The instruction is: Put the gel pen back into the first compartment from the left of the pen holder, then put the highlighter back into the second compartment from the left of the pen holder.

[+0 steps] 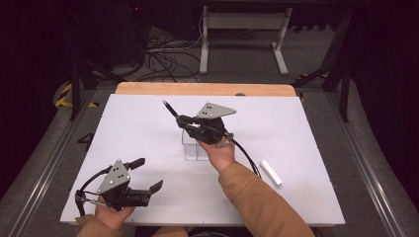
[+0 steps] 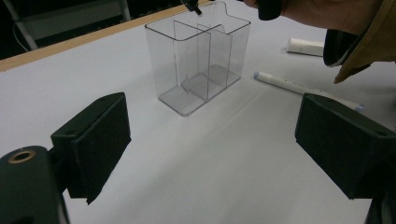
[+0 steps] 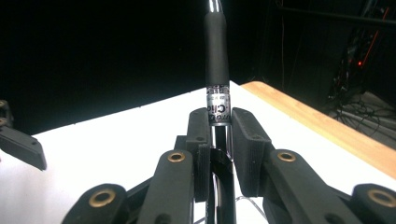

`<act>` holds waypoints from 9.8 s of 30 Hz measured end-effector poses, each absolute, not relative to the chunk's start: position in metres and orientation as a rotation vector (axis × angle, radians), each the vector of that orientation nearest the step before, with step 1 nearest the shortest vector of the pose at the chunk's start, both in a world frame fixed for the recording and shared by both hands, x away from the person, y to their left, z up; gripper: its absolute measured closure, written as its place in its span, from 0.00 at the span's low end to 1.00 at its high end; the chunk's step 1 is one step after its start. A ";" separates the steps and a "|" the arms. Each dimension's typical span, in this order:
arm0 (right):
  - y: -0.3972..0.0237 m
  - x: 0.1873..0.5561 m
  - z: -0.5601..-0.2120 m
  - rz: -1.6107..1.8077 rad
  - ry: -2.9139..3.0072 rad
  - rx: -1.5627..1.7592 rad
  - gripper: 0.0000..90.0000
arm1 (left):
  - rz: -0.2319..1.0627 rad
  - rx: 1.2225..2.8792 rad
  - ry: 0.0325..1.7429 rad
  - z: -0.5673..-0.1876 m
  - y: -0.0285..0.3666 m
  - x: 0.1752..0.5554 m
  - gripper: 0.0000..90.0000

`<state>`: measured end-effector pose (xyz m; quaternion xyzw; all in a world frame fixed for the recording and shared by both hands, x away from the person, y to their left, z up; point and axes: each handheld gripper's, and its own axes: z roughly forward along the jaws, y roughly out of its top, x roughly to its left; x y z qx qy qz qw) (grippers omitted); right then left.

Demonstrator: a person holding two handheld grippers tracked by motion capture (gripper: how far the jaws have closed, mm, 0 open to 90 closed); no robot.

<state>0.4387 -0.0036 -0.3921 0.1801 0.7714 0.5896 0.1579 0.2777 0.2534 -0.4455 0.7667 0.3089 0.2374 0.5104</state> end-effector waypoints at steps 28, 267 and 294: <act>-0.006 0.440 -0.399 1.644 2.167 0.614 0.44 | 0.572 1.854 0.737 -0.447 0.252 0.277 0.13; -0.109 0.364 -0.354 1.163 2.286 1.301 0.88 | 0.613 1.856 0.782 -0.450 0.260 0.274 0.12; -0.103 0.374 -0.327 1.571 2.143 0.911 0.88 | 0.615 1.851 0.787 -0.450 0.260 0.274 0.12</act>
